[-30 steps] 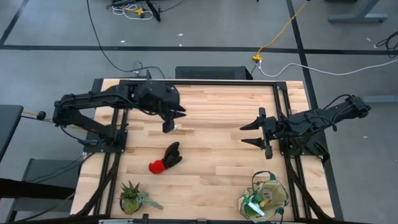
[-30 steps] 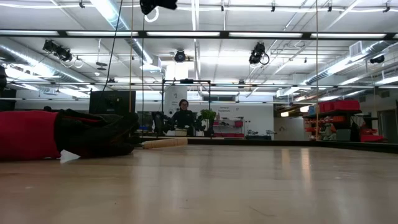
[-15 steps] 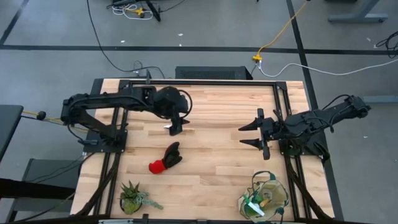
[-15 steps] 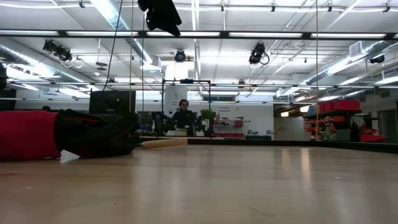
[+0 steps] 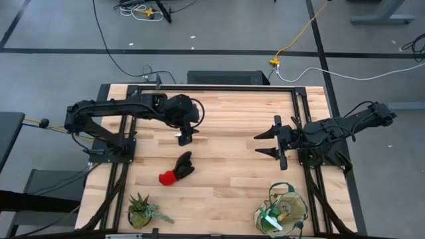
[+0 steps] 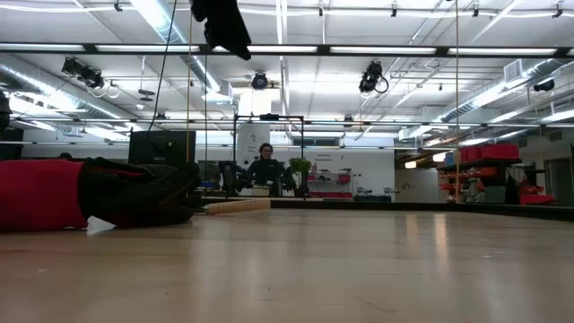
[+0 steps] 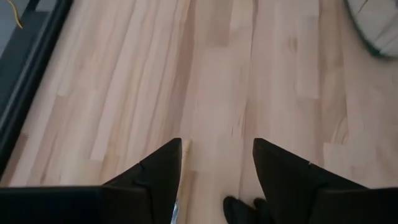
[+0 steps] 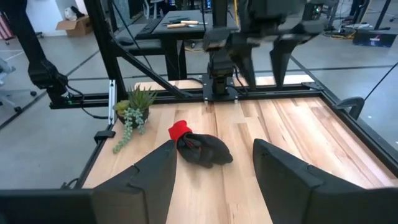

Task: Pick & Place Garden tools in Gardening bag
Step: Put the brown hand trowel into the gardening bag

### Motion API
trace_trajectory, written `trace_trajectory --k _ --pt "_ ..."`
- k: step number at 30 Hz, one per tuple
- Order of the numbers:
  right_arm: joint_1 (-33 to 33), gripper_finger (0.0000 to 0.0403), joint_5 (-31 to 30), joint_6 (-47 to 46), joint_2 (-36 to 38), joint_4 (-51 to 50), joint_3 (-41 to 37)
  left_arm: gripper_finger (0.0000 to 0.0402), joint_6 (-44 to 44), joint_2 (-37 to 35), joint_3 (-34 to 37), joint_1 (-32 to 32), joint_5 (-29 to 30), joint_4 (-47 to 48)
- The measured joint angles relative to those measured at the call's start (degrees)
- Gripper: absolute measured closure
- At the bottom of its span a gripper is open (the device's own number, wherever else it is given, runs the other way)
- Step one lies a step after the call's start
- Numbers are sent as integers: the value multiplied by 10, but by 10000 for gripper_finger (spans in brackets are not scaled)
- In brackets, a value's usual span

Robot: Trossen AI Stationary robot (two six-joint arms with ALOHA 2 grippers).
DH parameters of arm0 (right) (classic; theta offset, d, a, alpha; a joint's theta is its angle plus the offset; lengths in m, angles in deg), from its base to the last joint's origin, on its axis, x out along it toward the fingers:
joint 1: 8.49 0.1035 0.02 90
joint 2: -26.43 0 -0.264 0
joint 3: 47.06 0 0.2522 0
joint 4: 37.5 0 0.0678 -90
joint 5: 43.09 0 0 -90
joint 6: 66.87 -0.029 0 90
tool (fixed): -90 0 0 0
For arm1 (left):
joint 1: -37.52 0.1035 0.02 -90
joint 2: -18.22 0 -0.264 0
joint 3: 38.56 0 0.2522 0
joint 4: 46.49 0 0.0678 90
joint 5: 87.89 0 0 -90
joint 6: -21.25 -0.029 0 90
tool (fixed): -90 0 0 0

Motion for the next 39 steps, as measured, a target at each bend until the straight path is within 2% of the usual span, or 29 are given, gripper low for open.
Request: trace_trajectory --k 8,25,32,39 --pt "-12 191 0 -2 0 7 0 200 0 -36 83 0 0 -40" --pt "-15 191 -14 3 -6 22 0 200 16 -163 250 2 37 -143" --pt "-17 191 -15 4 -12 24 0 200 15 -172 299 2 37 -176" --pt "-17 191 -15 0 -21 28 0 200 10 -167 318 2 41 -188"
